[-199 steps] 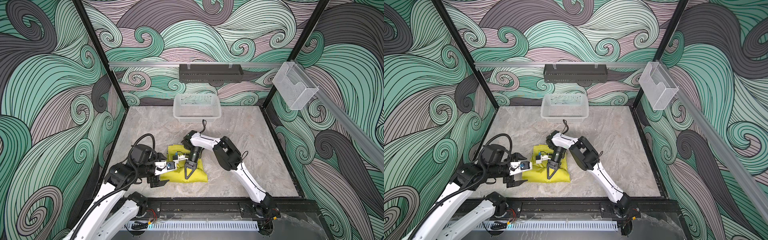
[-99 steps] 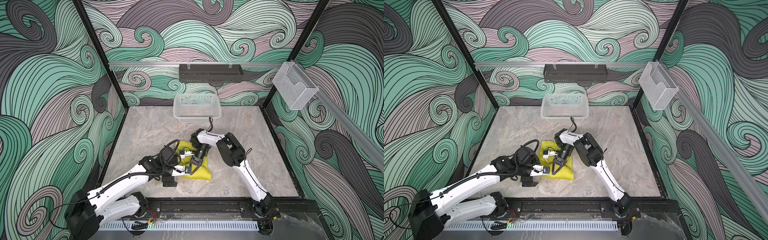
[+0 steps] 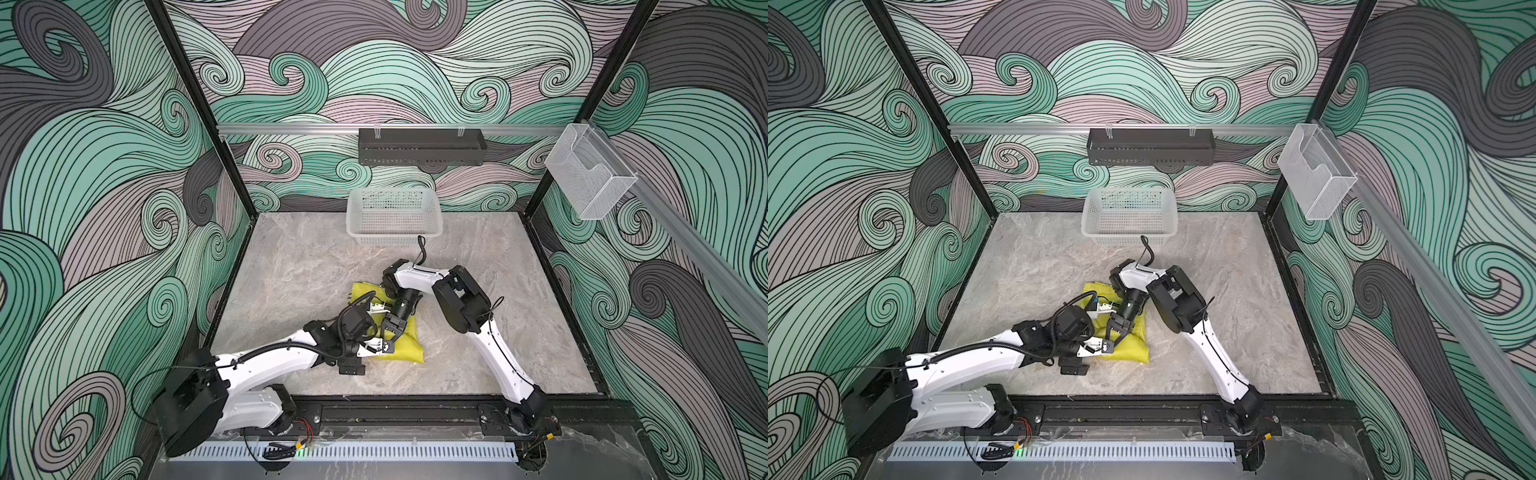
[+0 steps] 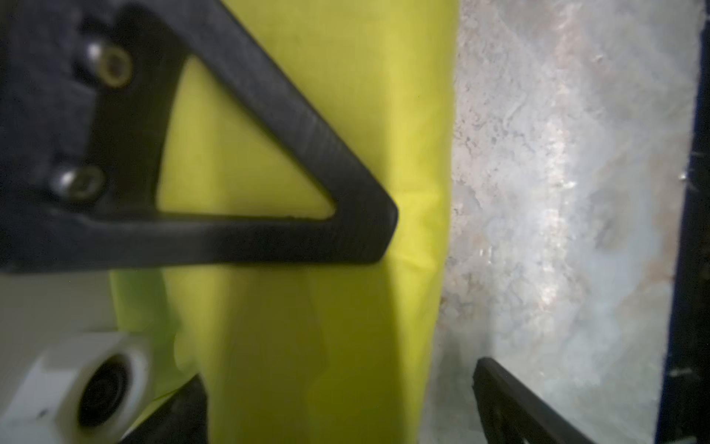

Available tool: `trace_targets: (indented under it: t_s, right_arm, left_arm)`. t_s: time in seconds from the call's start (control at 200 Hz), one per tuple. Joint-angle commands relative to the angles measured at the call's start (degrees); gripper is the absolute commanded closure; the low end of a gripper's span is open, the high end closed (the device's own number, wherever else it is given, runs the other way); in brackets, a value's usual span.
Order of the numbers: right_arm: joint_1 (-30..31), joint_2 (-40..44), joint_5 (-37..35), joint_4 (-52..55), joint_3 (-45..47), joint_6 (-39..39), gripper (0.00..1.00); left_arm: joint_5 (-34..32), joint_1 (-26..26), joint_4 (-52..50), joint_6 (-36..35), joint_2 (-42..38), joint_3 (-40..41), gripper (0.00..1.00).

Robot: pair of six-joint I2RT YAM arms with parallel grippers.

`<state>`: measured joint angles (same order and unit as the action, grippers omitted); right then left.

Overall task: Roll up the long pants
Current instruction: Roll the long pant at the center of the board.

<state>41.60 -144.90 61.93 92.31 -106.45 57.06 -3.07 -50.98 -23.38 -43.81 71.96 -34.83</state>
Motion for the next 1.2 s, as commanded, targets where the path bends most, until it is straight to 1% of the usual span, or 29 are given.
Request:
trace_targets:
  t_s: [0.0, 0.075, 0.105, 0.185, 0.245, 0.3, 0.315, 0.33, 0.36, 0.38, 0.405, 0.61, 0.64, 0.655, 0.66, 0.67, 0.676, 0.681, 0.686, 0.691, 0.696, 0.701, 0.711, 0.776, 0.821, 0.871, 1.031, 1.131, 1.196]
  right_arm:
    - [-0.47, 1.66, -0.54, 10.78, 1.64, 2.47, 1.00]
    - [-0.47, 2.30, -0.24, 10.77, 2.26, 2.69, 1.00]
    - [-0.47, 2.42, -0.15, 10.78, 2.46, 2.70, 1.00]
    - [-0.45, 2.93, 0.04, 10.78, 3.73, 2.98, 1.00]
    - [-0.45, 3.23, 0.12, 10.78, 4.83, 3.50, 1.00]
    - [-0.47, 3.22, 0.00, 10.79, 4.96, 3.44, 1.00]
    - [-0.47, 3.20, -0.05, 10.78, 4.88, 3.39, 0.99]
    - [-0.46, 3.15, -0.10, 10.78, 4.75, 3.36, 0.99]
    - [-0.47, 3.13, -0.19, 10.75, 4.51, 3.32, 0.99]
    - [-0.55, 3.13, -0.23, 10.71, 4.43, 3.32, 1.00]
    - [-0.60, 3.05, -0.44, 10.78, 4.28, 3.21, 1.00]
    - [-2.47, 3.69, -1.90, 10.78, 3.98, 2.79, 0.97]
    - [-3.02, 4.62, -2.59, 10.66, 3.51, 2.81, 0.94]
    - [-3.26, 5.05, -2.91, 10.57, 3.20, 2.80, 0.89]
    - [-3.41, 5.24, -3.07, 10.54, 3.10, 2.80, 0.87]
    - [-3.56, 5.59, -3.38, 10.48, 2.81, 2.73, 0.76]
    - [-3.68, 5.81, -3.56, 10.32, 2.73, 2.54, 0.69]
    - [-3.75, 6.01, -3.74, 10.20, 2.61, 2.36, 0.52]
    - [-3.91, 6.20, -3.92, 10.01, 2.54, 2.18, 0.26]
    - [-4.04, 6.38, -4.19, 9.87, 2.47, 1.96, 0.14]
    - [-4.10, 6.56, -4.41, 9.53, 2.39, 1.59, 0.08]
    - [-4.26, 6.87, -4.56, 9.24, 2.30, 1.18, 0.05]
    - [-4.61, 7.38, -5.03, 8.64, 2.24, 0.17, 0.02]
    - [-6.78, 11.73, -9.60, 2.18, 2.32, -7.90, 0.02]
    - [-8.44, 15.03, -13.28, -1.42, 2.56, -11.84, 0.02]
    - [-10.47, 18.33, -15.63, -3.30, 2.05, -14.21, 0.02]
    - [-17.32, 28.06, -19.70, -10.15, 1.47, -21.36, 0.02]
    - [-18.24, 35.03, -27.04, -16.74, 5.76, -25.49, 0.02]
    - [-18.23, 40.02, -32.03, -21.15, 10.29, -28.04, 0.01]
  left_arm:
    - [-4.42, -1.14, 0.97, 5.54, 5.37, -2.09, 0.01]
    - [-7.28, -1.23, 0.33, 7.12, 9.13, -3.84, 0.01]
    - [-7.88, -1.17, 0.02, 7.72, 11.94, -4.65, 0.01]
    - [-6.86, -1.05, 1.65, 9.28, 14.09, -5.06, 0.02]
    - [-3.76, -0.87, 2.13, 9.60, 14.64, -5.04, 0.10]
    - [-2.60, -0.78, 2.47, 10.50, 15.26, -5.05, 0.17]
    - [-2.49, -0.69, 2.16, 10.62, 15.50, -5.26, 0.21]
    - [-1.94, -0.61, 1.50, 10.48, 15.82, -5.70, 0.31]
    - [-1.12, -0.40, 0.02, 10.17, 16.37, -6.66, 0.65]
    - [-0.90, -0.35, -1.02, 10.15, 16.70, -7.18, 0.82]
    - [-0.35, -0.35, -2.14, 9.80, 17.17, -7.72, 1.00]
    - [0.69, -0.17, -2.57, 8.45, 14.76, -7.11, 1.00]
    - [0.94, -0.12, -3.23, 8.16, 14.42, -7.29, 1.00]
    - [1.03, -0.09, -3.46, 8.09, 14.24, -7.34, 1.00]
    - [1.04, -0.09, -3.49, 8.06, 14.21, -7.39, 1.00]
    - [1.05, -0.04, -3.62, 7.98, 14.16, -7.41, 1.00]
    - [1.05, -0.02, -3.75, 7.97, 14.07, -7.43, 1.00]
    - [1.09, -0.05, -3.81, 7.92, 13.99, -7.48, 1.00]
    - [1.11, -0.07, -3.88, 7.89, 13.95, -7.46, 1.00]
    - [1.13, -0.07, -4.01, 7.88, 13.93, -7.50, 1.00]
    - [1.13, -0.08, -4.03, 7.83, 13.83, -7.56, 1.00]
    - [1.13, -0.08, -4.08, 7.80, 13.82, -7.59, 1.00]
    - [1.16, -0.04, -4.16, 7.78, 13.75, -7.59, 1.00]
    - [1.53, -0.08, -4.48, 7.71, 13.02, -7.73, 1.00]
    - [1.81, 0.01, -4.51, 7.69, 12.70, -7.76, 1.00]
    - [2.19, 0.03, -4.64, 7.60, 12.35, -7.93, 1.00]
    - [5.59, 0.50, -7.83, 6.96, 12.41, -10.00, 1.00]
    - [9.67, 1.91, -10.64, 5.83, 12.41, -11.83, 1.00]
    - [14.68, 3.87, -14.15, 4.85, 12.80, -14.47, 1.00]
